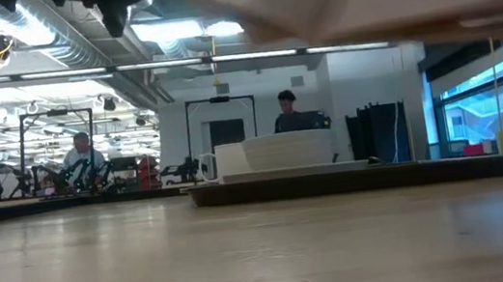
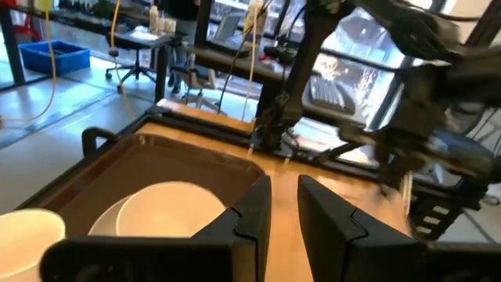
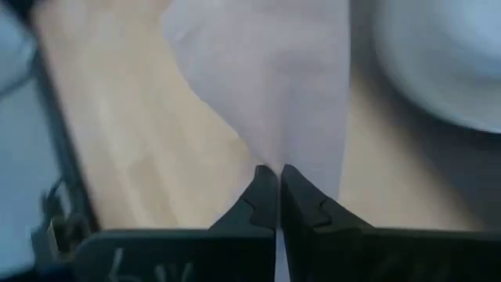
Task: Set up tray
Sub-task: Put the brown napkin to the right of the gray plate on the black serving tray
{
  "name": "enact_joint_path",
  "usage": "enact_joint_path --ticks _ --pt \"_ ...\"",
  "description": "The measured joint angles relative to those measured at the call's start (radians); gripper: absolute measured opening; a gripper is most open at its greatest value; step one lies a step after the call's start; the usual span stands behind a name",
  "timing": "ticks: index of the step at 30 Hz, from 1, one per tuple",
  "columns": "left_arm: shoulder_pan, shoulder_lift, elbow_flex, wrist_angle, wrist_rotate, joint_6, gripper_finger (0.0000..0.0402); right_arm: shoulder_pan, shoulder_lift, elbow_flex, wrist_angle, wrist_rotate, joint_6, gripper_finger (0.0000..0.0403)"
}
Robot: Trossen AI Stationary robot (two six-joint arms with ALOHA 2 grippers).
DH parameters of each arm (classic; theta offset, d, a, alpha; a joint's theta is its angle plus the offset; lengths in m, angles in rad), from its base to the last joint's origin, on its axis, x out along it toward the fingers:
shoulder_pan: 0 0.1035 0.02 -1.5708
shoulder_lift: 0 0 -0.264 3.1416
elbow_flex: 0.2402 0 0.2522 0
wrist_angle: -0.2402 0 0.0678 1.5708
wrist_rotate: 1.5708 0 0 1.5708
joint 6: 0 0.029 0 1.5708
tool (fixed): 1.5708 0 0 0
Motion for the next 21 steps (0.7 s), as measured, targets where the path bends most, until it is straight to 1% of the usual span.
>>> enact_joint_path --ticks 3,7,10,14,16,18,21 --pt "-0.005 -0.020 0.000 0.000 -0.001 -0.007 0.0058 -0.021 -0.094 0.000 -0.141 0.088 0.119 0.0000" --pt "-0.005 -0.029 0.000 -0.003 -0.001 -0.006 0.0058 -0.060 -0.202 0.001 -0.277 0.226 0.218 0.0000" --pt "-0.004 -0.027 0.000 -0.004 -0.002 -0.006 0.0058 -0.118 -0.254 0.001 -0.391 0.273 0.276 0.0000" --pt "-0.004 -0.025 0.000 -0.005 -0.002 -0.006 0.0058 -0.243 -0.287 0.001 -0.582 0.291 0.339 0.0000" --pt "-0.004 -0.025 0.000 -0.005 -0.002 -0.005 0.0058 -0.316 -0.289 -0.006 -0.639 0.291 0.344 0.0000" --pt "-0.004 -0.025 0.000 -0.005 -0.002 -0.005 0.0058 -0.397 -0.294 -0.025 -0.650 0.278 0.324 0.0000" --pt "-0.004 -0.025 0.000 -0.008 -0.002 -0.005 0.0058 -0.518 -0.303 -0.070 -0.593 0.221 0.228 0.0000"
